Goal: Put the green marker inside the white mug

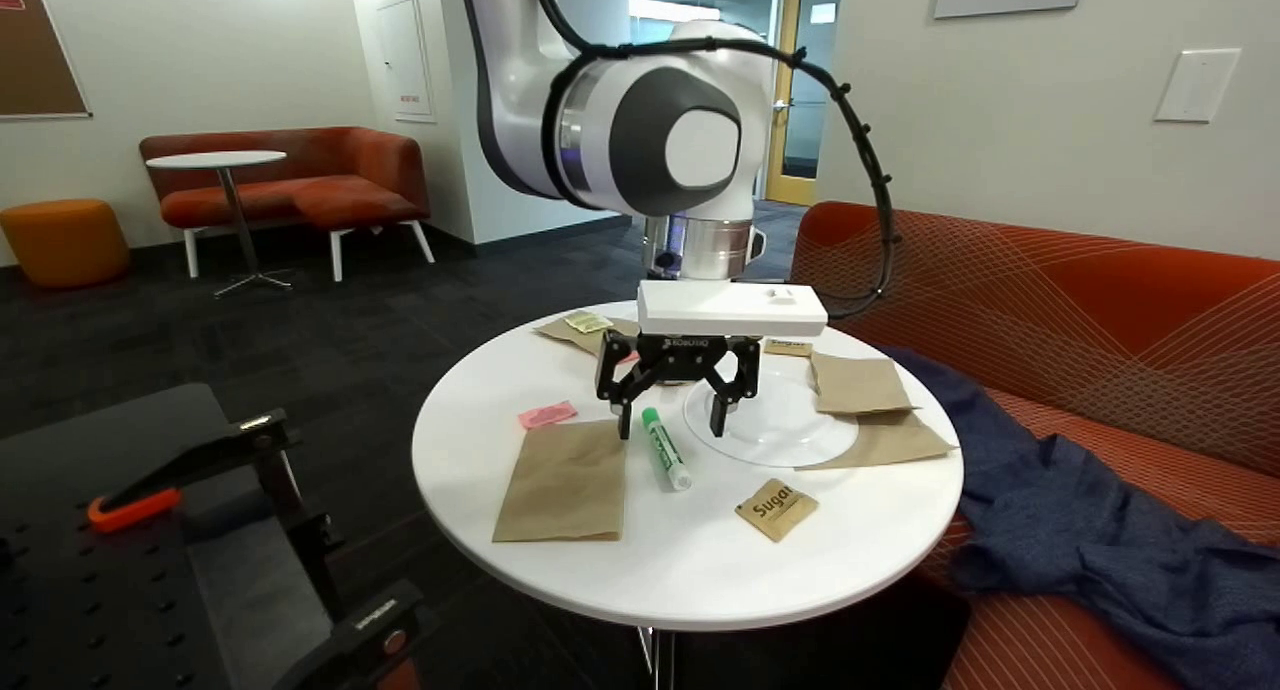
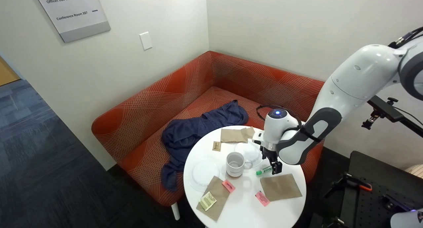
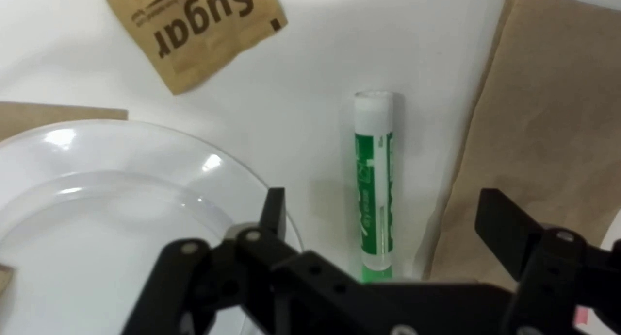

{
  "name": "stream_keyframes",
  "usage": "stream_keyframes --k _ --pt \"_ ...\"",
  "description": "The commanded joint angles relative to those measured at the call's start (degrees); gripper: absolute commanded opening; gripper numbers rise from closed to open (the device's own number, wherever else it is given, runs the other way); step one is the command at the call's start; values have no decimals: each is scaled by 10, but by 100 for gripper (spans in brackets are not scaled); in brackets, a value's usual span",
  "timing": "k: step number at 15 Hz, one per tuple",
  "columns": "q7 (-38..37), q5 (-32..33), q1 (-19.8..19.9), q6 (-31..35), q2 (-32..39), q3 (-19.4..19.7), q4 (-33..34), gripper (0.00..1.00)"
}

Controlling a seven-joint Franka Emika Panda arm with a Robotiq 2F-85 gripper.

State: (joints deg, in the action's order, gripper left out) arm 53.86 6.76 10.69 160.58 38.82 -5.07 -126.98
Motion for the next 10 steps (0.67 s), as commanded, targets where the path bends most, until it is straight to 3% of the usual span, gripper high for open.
stream_keyframes --k 1,4,6,10 --pt "-6 13 5 3 14 -7 15 89" --pt "-6 13 5 2 19 -9 19 75" --pt "-5 13 7 1 23 -10 22 77" --pt "-5 13 7 -2 28 -11 27 69"
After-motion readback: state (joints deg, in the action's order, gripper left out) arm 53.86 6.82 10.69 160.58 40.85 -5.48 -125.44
